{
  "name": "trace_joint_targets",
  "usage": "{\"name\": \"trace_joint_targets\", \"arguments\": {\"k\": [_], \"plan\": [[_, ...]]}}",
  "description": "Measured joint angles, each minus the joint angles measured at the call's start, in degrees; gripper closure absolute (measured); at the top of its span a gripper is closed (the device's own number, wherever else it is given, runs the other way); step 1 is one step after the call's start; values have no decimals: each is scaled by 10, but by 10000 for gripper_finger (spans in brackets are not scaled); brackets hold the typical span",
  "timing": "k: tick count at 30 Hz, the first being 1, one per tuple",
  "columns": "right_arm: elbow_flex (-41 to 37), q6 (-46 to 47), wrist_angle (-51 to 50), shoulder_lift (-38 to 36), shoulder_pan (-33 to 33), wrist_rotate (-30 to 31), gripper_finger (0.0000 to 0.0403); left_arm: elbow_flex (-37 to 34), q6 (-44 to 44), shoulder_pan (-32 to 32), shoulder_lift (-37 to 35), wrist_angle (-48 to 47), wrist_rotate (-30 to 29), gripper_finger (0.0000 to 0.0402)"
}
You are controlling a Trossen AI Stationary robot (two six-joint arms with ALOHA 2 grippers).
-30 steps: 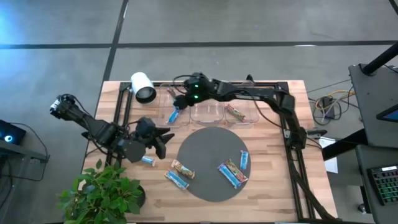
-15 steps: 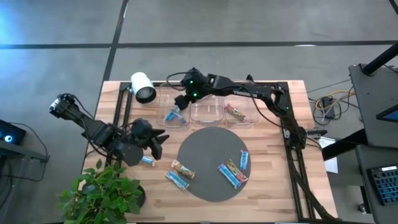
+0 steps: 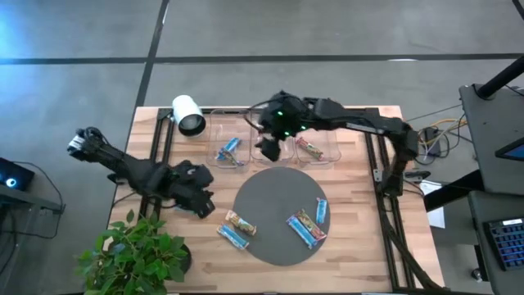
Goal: Pick and place Granola Bars by type
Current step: Put the yellow granola bar into the middle bin
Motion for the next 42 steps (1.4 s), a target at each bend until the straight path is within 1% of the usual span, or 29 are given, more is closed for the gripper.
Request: {"name": "trace_joint_targets", "arguments": {"k": [4, 7, 10, 13, 16, 17, 20, 23, 25, 29, 30, 34, 35, 36, 40, 42], "plan": [[-59, 11, -1, -83, 17, 0, 155, 0, 82, 67, 40, 14, 85, 270], [-110, 41, -2, -139, 26, 1, 161, 0, 155, 104, 69, 58, 122, 270], [-166, 62, -1, -195, 38, 12, 164, 0, 290, 110, 101, 121, 151, 270], [-224, 76, -1, -246, 56, 16, 162, 0, 426, 97, 136, 165, 161, 270], [-279, 121, 0, -278, 77, 16, 159, 0, 509, 89, 173, 178, 166, 270], [-296, 134, 0, -287, 86, 20, 158, 0, 522, 88, 186, 180, 170, 270], [-335, 173, 4, -314, 110, 59, 159, 0, 543, 88, 219, 202, 189, 270], [-362, 205, 4, -327, 130, 84, 160, 0, 547, 88, 237, 246, 211, 270], [-374, 223, 5, -332, 139, 89, 160, 0, 546, 88, 244, 278, 234, 270], [-387, 240, 6, -339, 148, 91, 161, 0, 543, 77, 261, 321, 304, 270], [-389, 243, 4, -339, 149, 91, 161, 0, 544, 74, 266, 331, 311, 270], [-393, 257, 5, -338, 150, 90, 156, 0, 544, 65, 287, 353, 311, 270], [-394, 258, 5, -338, 150, 91, 155, 0, 544, 65, 290, 360, 300, 270], [-395, 257, 4, -338, 150, 91, 154, 0, 539, 64, 292, 361, 281, 270], [-395, 257, 5, -338, 150, 90, 154, 1, 530, 57, 293, 356, 174, 270], [-395, 255, 4, -338, 150, 90, 155, 1, 544, 52, 293, 349, 149, 270]]}}
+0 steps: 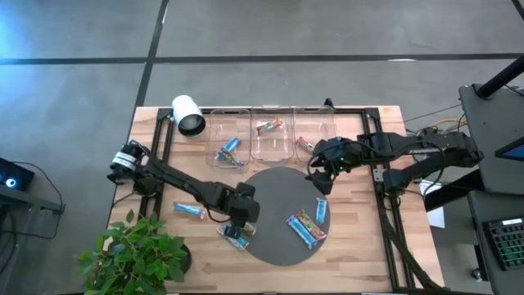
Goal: Pick and place Granola Bars by type
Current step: Put the yellow granola bar into the middle bin
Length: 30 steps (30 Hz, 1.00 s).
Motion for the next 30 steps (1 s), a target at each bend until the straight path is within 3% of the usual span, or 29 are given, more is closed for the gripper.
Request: {"name": "trace_joint_targets", "arguments": {"k": [3, 8, 13, 19, 30], "plan": [[0, 0, 0, 0, 0, 0, 156, 12, -5, -6, -3, -38, -6, 270], [0, -2, 0, 0, 0, 0, 154, 50, -84, -5, -7, -89, -49, 270], [0, -17, -2, 0, 0, -2, 159, 72, -220, -9, -8, -82, -76, 270], [0, -44, -5, 0, 0, -7, 158, 50, -271, -6, -8, -24, 19, 270], [0, -113, -5, 0, 3, -6, 163, 54, -384, -25, 9, 18, 11, 254]]}}
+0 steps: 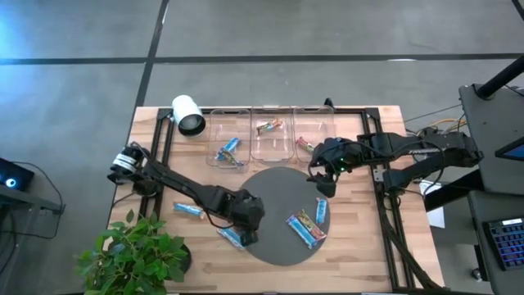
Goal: Pick and place Granola Bars by type
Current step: Put the yellow granola bar into the middle bin
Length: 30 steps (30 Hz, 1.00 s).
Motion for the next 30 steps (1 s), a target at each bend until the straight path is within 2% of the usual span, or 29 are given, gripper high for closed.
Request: {"name": "trace_joint_targets", "arguments": {"k": [4, 8, 11, 15, 20, 24, 30], "plan": [[0, -28, 0, 0, 0, 4, 163, 0, -14, -10, 0, -4, 2, 219], [0, -43, 0, 0, 0, 5, 161, 0, 87, -24, -3, -30, 2, 193], [0, -49, 0, 0, 0, 5, 163, 0, 170, -40, -4, -50, 3, 191], [0, -51, 1, 0, 0, 6, 166, -8, 210, -43, -2, -58, 0, 190], [-2, -43, 2, 0, 0, 12, 165, -17, 263, -33, -2, -58, -50, 190], [-13, -37, 1, 0, 0, 21, 168, -20, 280, -27, -2, -57, -16, 190], [-33, -16, 1, 0, 0, 21, 163, -54, 301, -28, -2, -44, 3, 190]]}}
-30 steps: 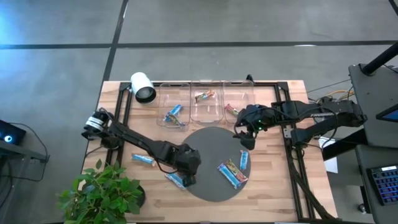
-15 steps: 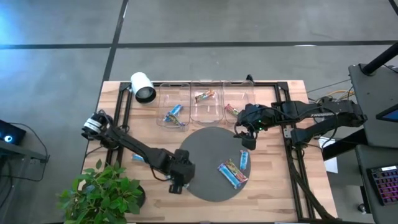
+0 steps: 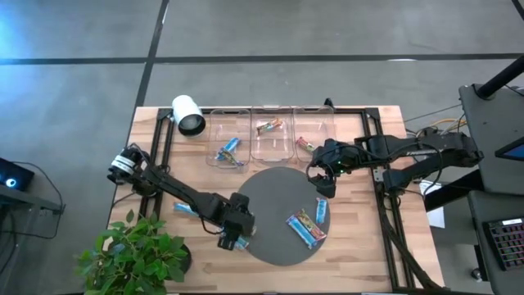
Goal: Pick and place Granola Bars by type
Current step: Put the yellow granola bar into the middle bin
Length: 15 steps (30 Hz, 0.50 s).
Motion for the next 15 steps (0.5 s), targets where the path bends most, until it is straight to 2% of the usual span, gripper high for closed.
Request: {"name": "trace_joint_targets", "arguments": {"k": [15], "plan": [[-4, -2, 1, 0, 0, 0, 164, -34, -2, 3, 27, 45, -13, 190]]}}
